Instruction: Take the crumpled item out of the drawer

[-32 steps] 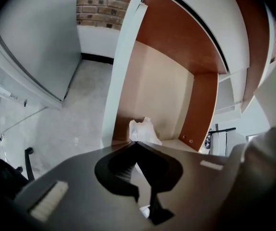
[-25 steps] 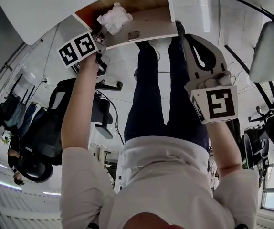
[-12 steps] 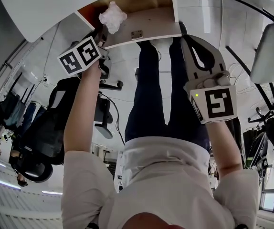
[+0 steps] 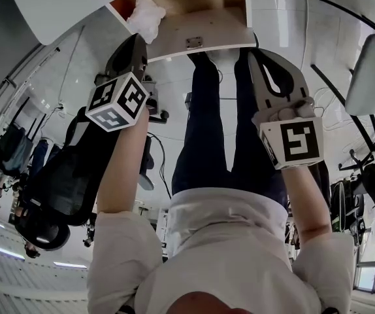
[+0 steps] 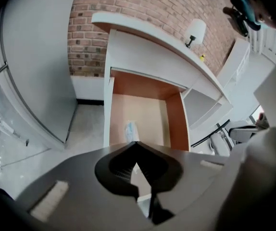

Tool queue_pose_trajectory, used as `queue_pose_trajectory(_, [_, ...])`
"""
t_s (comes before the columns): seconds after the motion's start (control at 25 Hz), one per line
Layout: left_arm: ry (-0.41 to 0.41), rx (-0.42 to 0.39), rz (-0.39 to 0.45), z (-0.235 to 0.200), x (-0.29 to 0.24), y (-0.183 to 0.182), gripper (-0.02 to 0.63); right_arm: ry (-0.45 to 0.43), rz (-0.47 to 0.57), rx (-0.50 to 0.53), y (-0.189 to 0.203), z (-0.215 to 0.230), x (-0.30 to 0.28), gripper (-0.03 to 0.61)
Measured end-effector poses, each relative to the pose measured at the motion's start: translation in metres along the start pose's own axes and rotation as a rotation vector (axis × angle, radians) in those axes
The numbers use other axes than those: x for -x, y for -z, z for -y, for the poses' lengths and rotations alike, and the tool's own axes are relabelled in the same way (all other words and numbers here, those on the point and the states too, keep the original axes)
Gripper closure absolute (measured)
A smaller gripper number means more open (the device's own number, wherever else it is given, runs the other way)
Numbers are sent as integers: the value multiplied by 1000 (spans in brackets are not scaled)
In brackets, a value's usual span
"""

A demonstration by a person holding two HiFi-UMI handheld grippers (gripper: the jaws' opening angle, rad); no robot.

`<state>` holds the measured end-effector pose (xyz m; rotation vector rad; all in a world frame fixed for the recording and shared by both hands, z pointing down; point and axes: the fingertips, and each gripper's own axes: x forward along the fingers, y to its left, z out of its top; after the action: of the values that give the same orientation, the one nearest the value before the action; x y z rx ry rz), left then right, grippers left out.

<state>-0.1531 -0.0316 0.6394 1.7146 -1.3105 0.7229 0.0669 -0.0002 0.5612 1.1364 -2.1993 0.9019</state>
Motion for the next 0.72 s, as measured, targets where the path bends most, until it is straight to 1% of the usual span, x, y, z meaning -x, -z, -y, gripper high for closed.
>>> queue_pose_trajectory(0.08, [-17,-65,76,2,13,-10,604,-2,2,9,0,-7,-1,571])
queue_pose_trajectory(0.16, [-39,-156,154,6,27,-21,604,-4,0,17,1,-13,-2,571])
queue_pose_trajectory(0.24, [-45,-207,212,12,41,-29,604,-8,-2,24,0,-19,-2,571])
queue_pose_trajectory(0.4, [-42,-270,306,31,74,-43,604,-21,-3,51,-2,-30,-1,571])
queue_pose_trajectory(0.52, [-30,-280,369,44,104,-52,604,-19,4,65,-5,-40,2,571])
queue_pose_trajectory(0.6, [-28,-291,412,50,122,-58,604,-18,10,84,-12,-46,6,571])
queue_pose_trajectory(0.72, [-45,-336,482,57,148,-69,604,-17,32,116,-32,-54,14,571])
